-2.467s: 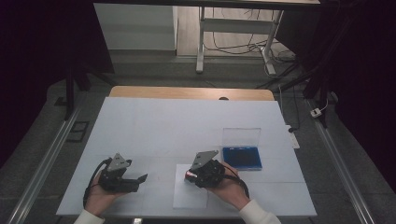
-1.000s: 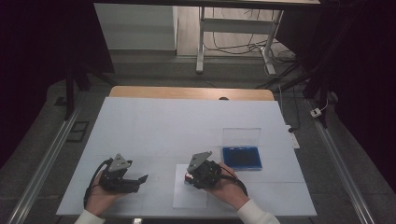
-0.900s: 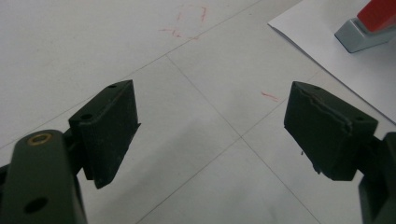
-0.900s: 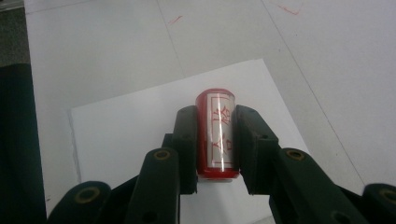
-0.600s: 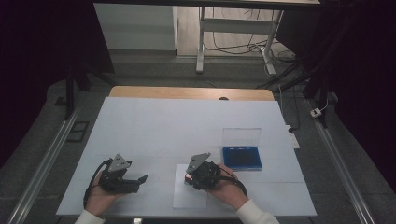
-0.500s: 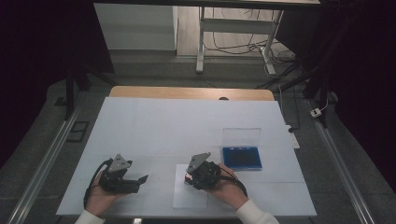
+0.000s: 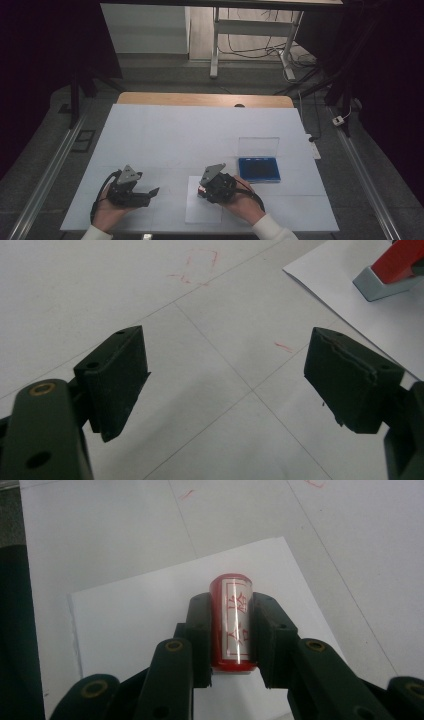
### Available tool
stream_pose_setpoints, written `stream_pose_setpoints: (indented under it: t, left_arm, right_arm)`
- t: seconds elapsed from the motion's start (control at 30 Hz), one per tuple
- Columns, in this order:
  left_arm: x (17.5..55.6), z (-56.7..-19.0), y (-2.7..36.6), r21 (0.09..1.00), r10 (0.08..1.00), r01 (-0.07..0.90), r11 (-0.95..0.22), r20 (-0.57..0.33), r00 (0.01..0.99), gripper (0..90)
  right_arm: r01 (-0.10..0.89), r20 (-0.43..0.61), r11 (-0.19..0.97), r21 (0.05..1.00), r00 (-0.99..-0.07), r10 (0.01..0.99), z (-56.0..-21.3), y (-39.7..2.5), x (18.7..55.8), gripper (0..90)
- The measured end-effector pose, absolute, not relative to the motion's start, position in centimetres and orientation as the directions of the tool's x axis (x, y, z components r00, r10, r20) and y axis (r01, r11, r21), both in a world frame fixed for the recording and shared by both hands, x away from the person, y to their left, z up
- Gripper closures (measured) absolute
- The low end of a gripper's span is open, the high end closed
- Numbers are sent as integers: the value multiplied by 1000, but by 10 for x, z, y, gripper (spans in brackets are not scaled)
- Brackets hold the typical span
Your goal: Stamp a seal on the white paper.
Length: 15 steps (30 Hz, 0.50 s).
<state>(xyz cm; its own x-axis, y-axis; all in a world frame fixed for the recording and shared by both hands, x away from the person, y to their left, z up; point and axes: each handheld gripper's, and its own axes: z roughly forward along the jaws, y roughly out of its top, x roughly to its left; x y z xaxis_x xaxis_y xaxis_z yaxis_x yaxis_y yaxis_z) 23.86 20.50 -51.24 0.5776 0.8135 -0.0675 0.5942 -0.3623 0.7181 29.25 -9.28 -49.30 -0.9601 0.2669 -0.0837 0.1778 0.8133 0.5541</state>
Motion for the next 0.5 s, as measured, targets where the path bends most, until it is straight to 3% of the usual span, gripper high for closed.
stream_pose_setpoints:
  t: [0.5]
  left_arm:
    - [245,-511,211,725,827,616,-307,-117,550,179]
  right_arm:
    - [167,-87,809,564,-962,260,-494,-95,294,704]
